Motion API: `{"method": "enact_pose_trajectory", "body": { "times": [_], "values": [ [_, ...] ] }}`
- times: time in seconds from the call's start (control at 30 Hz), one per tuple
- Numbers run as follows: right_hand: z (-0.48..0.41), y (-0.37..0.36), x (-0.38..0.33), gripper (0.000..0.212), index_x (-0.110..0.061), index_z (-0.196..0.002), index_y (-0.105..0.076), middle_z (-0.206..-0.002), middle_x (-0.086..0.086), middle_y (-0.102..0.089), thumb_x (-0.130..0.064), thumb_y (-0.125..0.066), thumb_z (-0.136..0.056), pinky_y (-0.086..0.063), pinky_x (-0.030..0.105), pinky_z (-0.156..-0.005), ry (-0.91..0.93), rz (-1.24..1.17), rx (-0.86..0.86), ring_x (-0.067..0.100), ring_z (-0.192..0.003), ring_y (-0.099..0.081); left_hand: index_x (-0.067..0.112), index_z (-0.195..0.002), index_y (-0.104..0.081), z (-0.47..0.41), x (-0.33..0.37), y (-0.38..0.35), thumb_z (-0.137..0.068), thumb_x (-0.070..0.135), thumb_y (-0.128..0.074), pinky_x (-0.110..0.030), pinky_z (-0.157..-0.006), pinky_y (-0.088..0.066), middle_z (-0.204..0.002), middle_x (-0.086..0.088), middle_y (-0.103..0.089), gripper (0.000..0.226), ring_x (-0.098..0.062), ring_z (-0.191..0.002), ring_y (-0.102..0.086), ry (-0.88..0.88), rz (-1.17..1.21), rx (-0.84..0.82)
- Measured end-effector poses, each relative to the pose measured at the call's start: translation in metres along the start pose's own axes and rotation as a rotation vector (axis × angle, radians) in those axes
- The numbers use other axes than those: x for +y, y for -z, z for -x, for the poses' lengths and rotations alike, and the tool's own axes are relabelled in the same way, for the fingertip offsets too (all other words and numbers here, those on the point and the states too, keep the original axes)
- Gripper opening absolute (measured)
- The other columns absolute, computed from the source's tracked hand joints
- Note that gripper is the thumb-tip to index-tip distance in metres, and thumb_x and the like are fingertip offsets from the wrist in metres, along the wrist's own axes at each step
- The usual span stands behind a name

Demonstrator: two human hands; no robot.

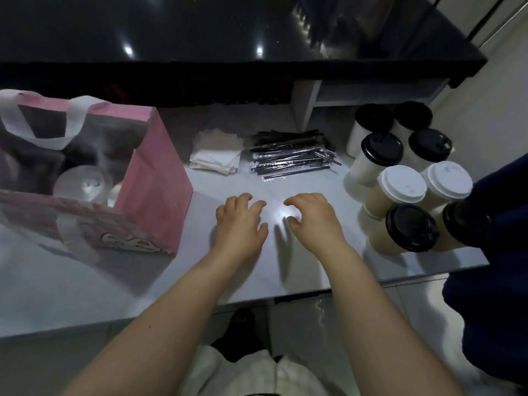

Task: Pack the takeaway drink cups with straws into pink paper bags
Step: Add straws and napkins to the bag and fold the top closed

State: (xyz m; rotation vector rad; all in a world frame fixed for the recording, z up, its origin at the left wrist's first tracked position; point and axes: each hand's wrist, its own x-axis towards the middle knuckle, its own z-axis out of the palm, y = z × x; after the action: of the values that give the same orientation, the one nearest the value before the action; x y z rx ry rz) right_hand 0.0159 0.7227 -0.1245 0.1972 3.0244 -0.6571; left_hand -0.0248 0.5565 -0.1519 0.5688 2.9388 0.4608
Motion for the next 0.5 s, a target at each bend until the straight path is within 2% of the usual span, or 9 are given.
{"method": "enact_pose_trajectory", "body": {
  "times": [0.1,0.27,0.37,0.5],
  "values": [
    [-0.028,-0.004,0.002,0.035,-0.020,-0.124,-0.062,-0.127,-0.005,-0.060,-0.015,-0.060,-0.089,-0.035,0.035,-0.100,-0.019,0.003,0.029,0.022,-0.124,-0.041,0.027,-0.142,-0.045,-0.032,-0.009,-0.002,-0.090,0.036,-0.056,-0.040,-0.105,-0.021,-0.148,-0.005,-0.036,0.053,-0.029,-0.133,-0.029,0.003,0.034,0.004],
    [-0.064,-0.006,0.013,0.036,-0.021,-0.125,-0.061,-0.128,-0.004,-0.059,-0.017,-0.060,-0.088,-0.035,0.035,-0.099,-0.044,0.055,-0.003,0.024,-0.124,-0.042,0.025,-0.140,-0.046,-0.075,-0.008,0.000,-0.088,0.034,-0.059,-0.039,-0.104,-0.023,-0.144,-0.004,-0.040,0.055,-0.027,-0.133,-0.031,0.054,0.078,0.043],
    [-0.089,-0.003,0.021,0.042,-0.022,-0.131,-0.055,-0.135,-0.003,-0.052,-0.020,-0.057,-0.089,-0.033,0.036,-0.099,-0.074,0.100,-0.008,0.025,-0.127,-0.036,0.026,-0.140,-0.044,-0.097,-0.006,-0.001,-0.090,0.035,-0.056,-0.038,-0.105,-0.024,-0.145,-0.002,-0.040,0.053,-0.026,-0.131,-0.032,0.096,0.044,0.042],
    [-0.126,0.005,0.023,0.054,-0.022,-0.139,-0.046,-0.149,0.000,-0.038,-0.011,-0.055,-0.088,-0.028,0.043,-0.109,-0.025,0.160,-0.013,0.029,-0.136,-0.027,0.024,-0.136,-0.050,-0.117,-0.007,0.005,-0.089,0.033,-0.057,-0.040,-0.100,-0.030,-0.136,-0.003,-0.048,0.049,-0.029,-0.125,-0.037,0.146,0.072,0.083]
  ]
}}
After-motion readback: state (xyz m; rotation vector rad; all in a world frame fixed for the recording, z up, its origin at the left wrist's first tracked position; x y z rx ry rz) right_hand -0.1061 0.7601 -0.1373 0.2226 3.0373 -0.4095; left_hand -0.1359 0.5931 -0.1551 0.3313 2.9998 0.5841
